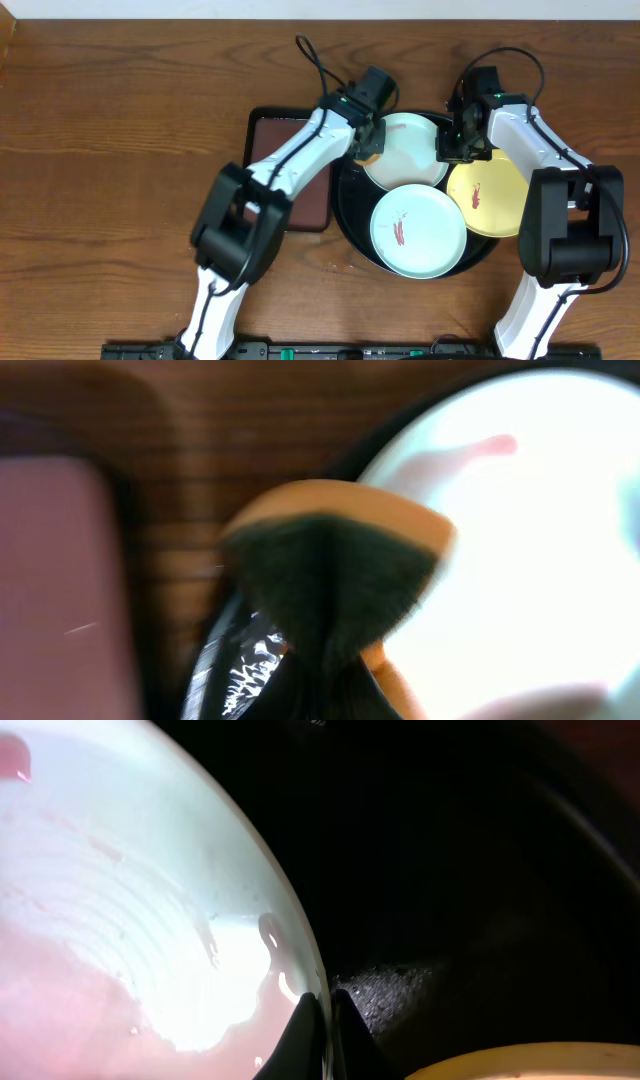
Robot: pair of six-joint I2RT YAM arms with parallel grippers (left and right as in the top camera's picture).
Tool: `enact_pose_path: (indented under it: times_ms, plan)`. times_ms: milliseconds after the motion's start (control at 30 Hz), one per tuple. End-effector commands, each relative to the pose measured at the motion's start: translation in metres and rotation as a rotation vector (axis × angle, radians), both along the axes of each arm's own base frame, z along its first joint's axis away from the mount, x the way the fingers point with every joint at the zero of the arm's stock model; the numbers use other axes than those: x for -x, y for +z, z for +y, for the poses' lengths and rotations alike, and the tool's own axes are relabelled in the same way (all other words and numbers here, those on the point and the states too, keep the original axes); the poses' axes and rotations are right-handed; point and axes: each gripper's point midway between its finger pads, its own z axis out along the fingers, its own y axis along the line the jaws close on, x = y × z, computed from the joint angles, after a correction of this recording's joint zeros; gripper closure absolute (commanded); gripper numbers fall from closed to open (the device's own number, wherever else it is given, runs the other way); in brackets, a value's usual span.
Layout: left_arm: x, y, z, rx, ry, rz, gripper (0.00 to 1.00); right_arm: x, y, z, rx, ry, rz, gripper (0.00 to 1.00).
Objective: Clean dirty plates on tray and stack at the side
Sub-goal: 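Return the sponge to the brown tray with the left gripper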
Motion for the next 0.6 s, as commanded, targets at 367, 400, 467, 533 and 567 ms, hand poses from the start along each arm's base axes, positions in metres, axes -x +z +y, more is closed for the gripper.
enact_pose_path:
  times_ms: [367, 400, 467, 533, 567]
  plan:
    - [0.019, 0.060, 0.146, -0.158, 0.143, 0.087, 0.92, -0.003, -0.001, -0.005, 0.029, -0.030, -0.012, 0.99]
    - [0.022, 0.048, 0.153, -0.169, 0.151, 0.111, 0.92, -0.004, -0.001, -0.005, 0.029, -0.030, -0.016, 0.99]
    - [0.027, 0.025, 0.164, -0.182, 0.168, 0.151, 0.92, -0.006, 0.000, -0.004, 0.028, -0.029, -0.024, 0.99]
    - [0.033, 0.006, 0.170, -0.180, 0.174, 0.181, 0.92, -0.007, 0.000, -0.004, 0.027, -0.029, -0.031, 0.99]
    - [0.036, -0.001, 0.170, -0.169, 0.162, 0.191, 0.92, -0.008, 0.000, -0.004, 0.027, -0.029, -0.034, 0.99]
